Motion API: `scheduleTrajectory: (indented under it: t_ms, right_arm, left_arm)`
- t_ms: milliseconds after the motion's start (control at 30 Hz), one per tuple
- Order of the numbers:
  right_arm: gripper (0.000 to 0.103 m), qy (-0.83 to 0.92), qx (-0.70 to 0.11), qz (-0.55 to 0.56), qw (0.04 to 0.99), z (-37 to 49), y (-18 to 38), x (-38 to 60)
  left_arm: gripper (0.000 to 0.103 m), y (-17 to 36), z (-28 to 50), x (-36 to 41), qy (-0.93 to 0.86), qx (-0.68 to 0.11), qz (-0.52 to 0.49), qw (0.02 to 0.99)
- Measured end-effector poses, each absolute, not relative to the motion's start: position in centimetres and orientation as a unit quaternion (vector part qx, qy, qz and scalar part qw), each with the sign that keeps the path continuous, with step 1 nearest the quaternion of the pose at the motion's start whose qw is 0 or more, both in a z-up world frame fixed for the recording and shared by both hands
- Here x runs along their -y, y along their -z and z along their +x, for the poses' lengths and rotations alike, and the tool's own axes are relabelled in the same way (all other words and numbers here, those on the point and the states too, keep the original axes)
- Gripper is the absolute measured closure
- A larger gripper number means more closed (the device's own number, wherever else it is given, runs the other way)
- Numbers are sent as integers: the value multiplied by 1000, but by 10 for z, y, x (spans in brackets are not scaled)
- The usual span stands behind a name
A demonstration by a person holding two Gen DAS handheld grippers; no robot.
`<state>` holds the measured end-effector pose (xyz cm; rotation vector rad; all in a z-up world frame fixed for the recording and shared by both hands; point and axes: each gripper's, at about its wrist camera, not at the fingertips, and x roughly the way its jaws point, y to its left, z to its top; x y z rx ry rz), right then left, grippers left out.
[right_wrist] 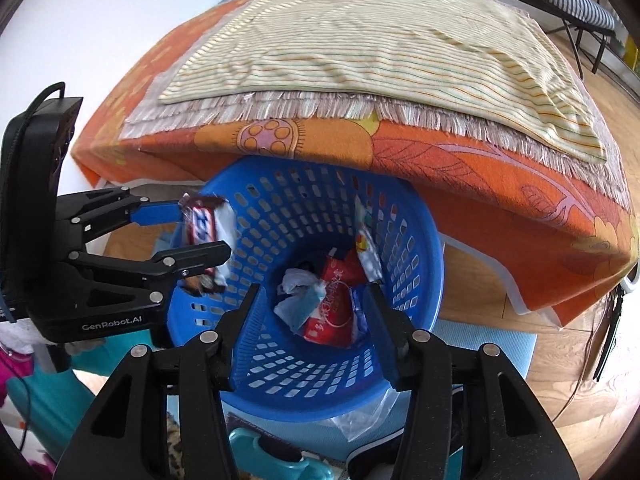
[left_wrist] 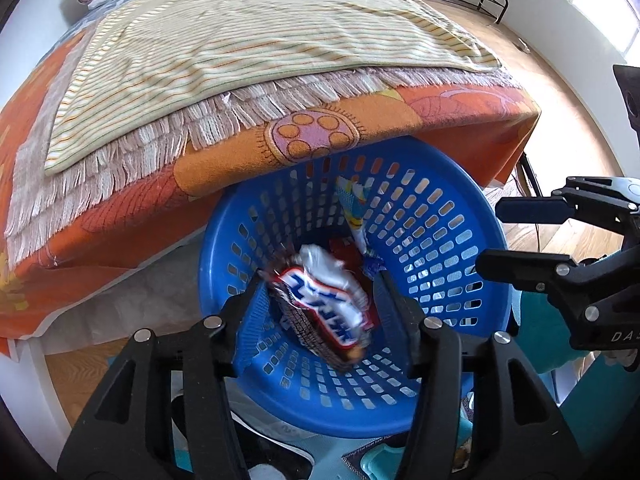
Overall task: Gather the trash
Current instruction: 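Carry the wrapper and snack packet to the blue basket and release them, then move both open tools back to the white tissue and band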
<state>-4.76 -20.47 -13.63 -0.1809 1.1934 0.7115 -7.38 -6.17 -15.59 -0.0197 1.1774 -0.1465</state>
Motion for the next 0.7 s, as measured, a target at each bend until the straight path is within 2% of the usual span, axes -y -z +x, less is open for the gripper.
scheduleTrajectory:
  t_ms: [100, 233, 700]
  right_arm:
    - [53, -323, -549, -79, 767, -46, 137, 205]
    - [44, -317, -545, -71, 773, -44, 136, 208]
    - [41, -319, -508, -59, 798, -26, 120, 199]
  left_arm:
    - [48, 159, -72, 63, 68, -560, -9, 826]
    - [48, 160, -72, 63, 69, -563, -11, 824]
    - [48, 138, -47, 49, 62, -548, -40, 834]
